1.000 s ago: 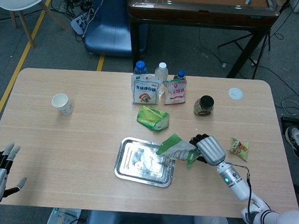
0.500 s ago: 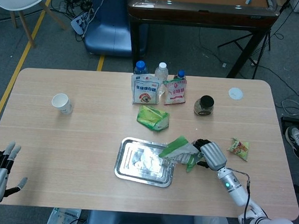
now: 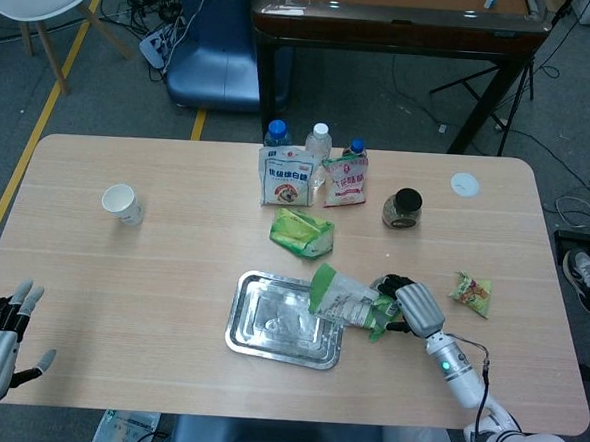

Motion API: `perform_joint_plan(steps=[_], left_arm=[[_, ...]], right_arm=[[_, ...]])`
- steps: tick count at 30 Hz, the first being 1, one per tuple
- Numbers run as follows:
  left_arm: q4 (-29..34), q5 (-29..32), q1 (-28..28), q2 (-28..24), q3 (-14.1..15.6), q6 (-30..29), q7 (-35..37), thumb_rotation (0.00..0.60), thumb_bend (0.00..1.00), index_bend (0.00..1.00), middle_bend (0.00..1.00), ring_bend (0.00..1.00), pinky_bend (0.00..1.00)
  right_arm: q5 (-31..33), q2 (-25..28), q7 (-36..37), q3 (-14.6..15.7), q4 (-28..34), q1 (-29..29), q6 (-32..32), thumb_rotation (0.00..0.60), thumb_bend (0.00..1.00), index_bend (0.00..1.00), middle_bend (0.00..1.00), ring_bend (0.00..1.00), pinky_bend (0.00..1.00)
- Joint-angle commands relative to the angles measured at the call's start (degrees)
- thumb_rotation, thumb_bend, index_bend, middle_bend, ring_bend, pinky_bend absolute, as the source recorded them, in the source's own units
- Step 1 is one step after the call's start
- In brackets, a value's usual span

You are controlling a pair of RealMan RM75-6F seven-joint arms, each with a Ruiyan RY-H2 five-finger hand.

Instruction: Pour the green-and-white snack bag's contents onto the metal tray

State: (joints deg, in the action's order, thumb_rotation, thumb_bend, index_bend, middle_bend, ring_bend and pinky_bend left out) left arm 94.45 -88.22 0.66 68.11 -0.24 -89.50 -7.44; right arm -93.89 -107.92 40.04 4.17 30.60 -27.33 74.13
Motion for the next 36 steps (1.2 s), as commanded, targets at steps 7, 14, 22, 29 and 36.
perform_joint_plan(steps=[7,14,22,29,36], left_arm=[[0.2,0.0,-0.2,0.0,0.0,0.2,-0.3,0.6,0.23,0.02,0.0,0.08,0.06],[0.4,0.0,-0.3,-0.2,-0.1,0.2,-0.5,0.6,0.23,0.02,0.0,0.08,0.06],[0.3,0.2,-0.2,-0.4,-0.1,0.1,-0.2,0.6,0.23,0.02,0.0,0.08,0.06],[0.2,0.3,-0.1,-0.4,-0.1,0.1,0.0,0.6,0.23,0.02,0.0,0.08,0.06],[0.0,0.4,-0.1,-0.3,0.0,0.0,0.1,0.6,0.23,0.02,0.0,0.08,0.06]], right_arm=[[-0.1,0.1,1.1,0.2,-0.5,0.4,-0.6,0.6,0.0,0.43,0.33,0.25,0.32],[-0.9,1.6,1.8,0.3,2.5,-0.9,-1.4,0.6,0.0,0.39,0.3,0.21,0.29],[-1.0,4.5,3.7,-0.3,9.7,-3.5,-3.7,0.6,0.0,0.36,0.28,0.19,0.27],[-0.3,5.6,4.0,-1.7,14.2,-5.4,-5.1,0.6,0.0,0.36,0.29,0.19,0.27],[0.8,5.0,2.0,-3.2,15.8,-6.6,-6.6,0.6,0.24,0.46,0.42,0.33,0.37]])
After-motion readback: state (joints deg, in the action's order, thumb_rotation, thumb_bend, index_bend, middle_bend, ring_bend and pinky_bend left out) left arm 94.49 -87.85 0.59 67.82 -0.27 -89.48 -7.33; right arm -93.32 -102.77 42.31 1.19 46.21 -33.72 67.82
